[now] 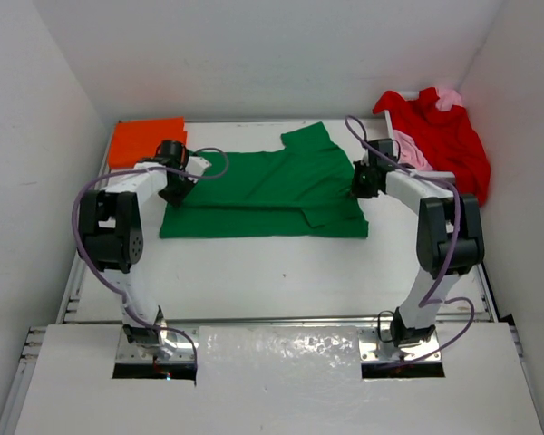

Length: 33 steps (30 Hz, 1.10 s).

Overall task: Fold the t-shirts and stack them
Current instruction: Fold the flattened tshirt in 1/3 of the way

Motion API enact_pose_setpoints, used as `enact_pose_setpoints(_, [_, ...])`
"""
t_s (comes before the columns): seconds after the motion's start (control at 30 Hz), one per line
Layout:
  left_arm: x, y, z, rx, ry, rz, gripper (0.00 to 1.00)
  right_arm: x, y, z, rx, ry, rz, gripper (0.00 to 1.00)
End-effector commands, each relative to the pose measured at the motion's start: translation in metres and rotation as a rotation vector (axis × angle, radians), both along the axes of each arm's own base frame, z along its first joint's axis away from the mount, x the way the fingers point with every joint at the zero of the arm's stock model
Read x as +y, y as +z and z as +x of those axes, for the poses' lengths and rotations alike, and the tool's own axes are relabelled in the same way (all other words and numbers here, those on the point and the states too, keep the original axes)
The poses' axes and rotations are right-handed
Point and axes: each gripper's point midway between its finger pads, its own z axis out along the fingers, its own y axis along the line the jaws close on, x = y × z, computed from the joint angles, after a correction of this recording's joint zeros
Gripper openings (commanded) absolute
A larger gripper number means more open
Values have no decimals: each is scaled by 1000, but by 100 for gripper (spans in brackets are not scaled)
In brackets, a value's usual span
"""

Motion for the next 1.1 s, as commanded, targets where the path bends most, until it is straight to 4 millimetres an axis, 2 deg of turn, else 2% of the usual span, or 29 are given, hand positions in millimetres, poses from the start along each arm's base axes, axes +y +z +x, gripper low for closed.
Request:
enact_pose_setpoints(0.0, [13,4,21,-59,66,22,0,-9,9,21,-47,-5,-15,0])
enact_pose_setpoints(0.1, [16,2,32,-90,95,28,6,-9,3,29,-41,-10,-17,0])
enact_pose_setpoints(0.23, [25,11,56,-194,144,56,13,-10,-5,40,-30,5,-32,0])
enact_pose_setpoints(0.43, [59,32,82,-345,261,185,16,-13,-17,51,2,10,-50,0])
enact_pose_setpoints(0.5, [67,36,90,-364,284,214,17,-11,-14,58,-6,11,-46,0])
enact_pose_setpoints(0.53, [82,36,91,-361,319,220,17,-13,-19,57,18,9,-48,4])
enact_pose_setpoints(0.57, [88,27,93,-335,334,221,17,-13,-14,63,7,7,-50,11])
enact_pose_setpoints(0.6, [101,35,97,-331,374,208,16,-14,-14,61,26,3,-60,23])
enact_pose_setpoints(0.67, [103,45,106,-324,380,122,14,-24,-4,69,19,-23,-106,48])
enact_pose_setpoints(0.7, [98,44,97,-282,365,89,14,-30,-1,68,26,-33,-141,55])
enact_pose_setpoints(0.73, [91,48,93,-272,323,62,15,-36,1,60,65,-44,-178,66])
enact_pose_setpoints(0.77, [70,72,90,-310,247,-24,17,-48,19,62,44,-77,-232,70])
enact_pose_setpoints(0.8, [57,66,70,-262,156,-37,22,-53,26,54,56,-78,-257,80])
enact_pose_setpoints(0.83, [44,69,59,-254,80,-61,24,-57,36,51,44,-91,-270,83])
enact_pose_setpoints(0.87, [22,74,32,-244,-22,-97,30,-62,32,36,64,-103,-271,84])
enact_pose_setpoints(0.9, [16,72,15,-220,-146,-64,33,-58,53,29,16,-116,-225,83])
enact_pose_setpoints(0.93, [9,68,0,-205,-210,-48,36,-55,57,26,-18,-118,-189,83])
enact_pose_setpoints(0.97, [0,55,-31,-168,-277,-32,39,-49,48,2,1,-101,-134,82])
enact_pose_setpoints(1.0, [0,48,-43,-155,-323,-8,40,-43,43,-7,12,-100,-96,79])
enact_pose_setpoints(1.03, [1,47,-53,-157,-386,38,40,-43,26,-23,52,-99,-81,78])
enact_pose_setpoints(1.07, [-4,24,-73,-99,-423,45,40,-37,20,-32,78,-85,-44,78])
